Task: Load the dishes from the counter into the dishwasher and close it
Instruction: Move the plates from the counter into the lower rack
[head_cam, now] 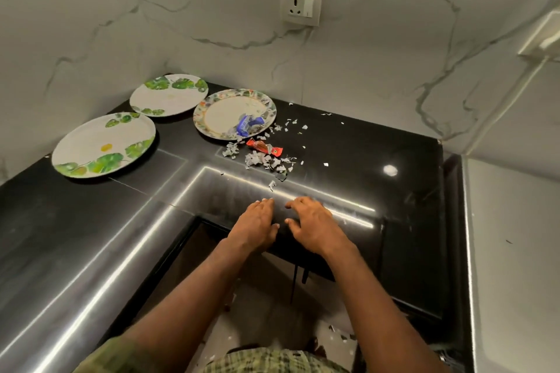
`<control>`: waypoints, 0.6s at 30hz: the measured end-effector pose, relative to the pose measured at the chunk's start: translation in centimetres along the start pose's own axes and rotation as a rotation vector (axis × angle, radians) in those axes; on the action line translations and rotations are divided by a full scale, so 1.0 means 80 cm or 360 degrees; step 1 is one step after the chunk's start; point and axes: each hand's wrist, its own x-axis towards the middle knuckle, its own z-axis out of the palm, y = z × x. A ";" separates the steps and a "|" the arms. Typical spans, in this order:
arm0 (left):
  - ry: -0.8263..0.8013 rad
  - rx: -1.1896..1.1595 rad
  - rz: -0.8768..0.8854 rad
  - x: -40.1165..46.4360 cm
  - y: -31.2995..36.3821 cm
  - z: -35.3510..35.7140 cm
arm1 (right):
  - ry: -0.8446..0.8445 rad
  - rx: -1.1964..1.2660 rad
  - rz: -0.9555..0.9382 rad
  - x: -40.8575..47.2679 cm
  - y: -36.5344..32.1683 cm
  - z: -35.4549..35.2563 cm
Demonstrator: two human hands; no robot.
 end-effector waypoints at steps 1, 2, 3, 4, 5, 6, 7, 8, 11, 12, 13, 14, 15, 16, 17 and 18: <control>-0.0032 0.0026 -0.0045 0.006 -0.001 0.000 | -0.0034 -0.0009 -0.0007 0.009 0.004 0.000; -0.0057 0.0036 -0.0095 0.010 -0.002 0.001 | -0.0063 -0.0012 -0.0014 0.019 0.008 -0.001; -0.0061 0.0033 -0.0133 0.015 -0.005 0.002 | -0.0088 -0.0011 -0.0023 0.027 0.010 -0.002; -0.0038 0.0029 -0.0158 0.017 -0.007 0.002 | -0.0109 -0.0006 -0.0031 0.034 0.012 -0.001; 0.0005 0.0030 -0.0177 0.022 -0.010 0.002 | -0.0124 -0.0007 -0.0048 0.043 0.014 -0.001; 0.0036 0.0033 -0.0196 0.026 -0.013 -0.001 | -0.0135 -0.0008 -0.0063 0.051 0.014 0.000; 0.0053 0.0039 -0.0215 0.030 -0.016 -0.004 | -0.0146 -0.0004 -0.0069 0.059 0.014 0.001; 0.0061 0.0042 -0.0231 0.034 -0.019 -0.007 | -0.0152 0.0001 -0.0072 0.066 0.014 0.002; 0.0072 0.0046 -0.0271 0.051 -0.030 -0.020 | -0.0170 -0.0003 -0.0057 0.087 0.011 0.006; 0.0069 0.0041 -0.0290 0.059 -0.035 -0.024 | -0.0182 -0.0016 -0.0053 0.095 0.010 0.007; 0.0068 0.0038 -0.0317 0.066 -0.039 -0.028 | -0.0195 -0.0030 -0.0045 0.104 0.008 0.007; 0.0063 0.0035 -0.0349 0.072 -0.043 -0.033 | -0.0207 -0.0045 -0.0038 0.112 0.005 0.008; 0.0048 0.0026 -0.0391 0.080 -0.048 -0.038 | -0.0219 -0.0063 -0.0025 0.121 0.001 0.007; 0.0026 0.0006 -0.0432 0.086 -0.054 -0.042 | -0.0229 -0.0083 -0.0013 0.130 -0.004 0.007; -0.0013 -0.0039 -0.0468 0.093 -0.061 -0.049 | -0.0247 -0.0095 0.0003 0.141 -0.011 0.007; -0.0078 -0.0086 -0.0508 0.096 -0.064 -0.053 | -0.0277 -0.0104 0.0030 0.146 -0.015 0.006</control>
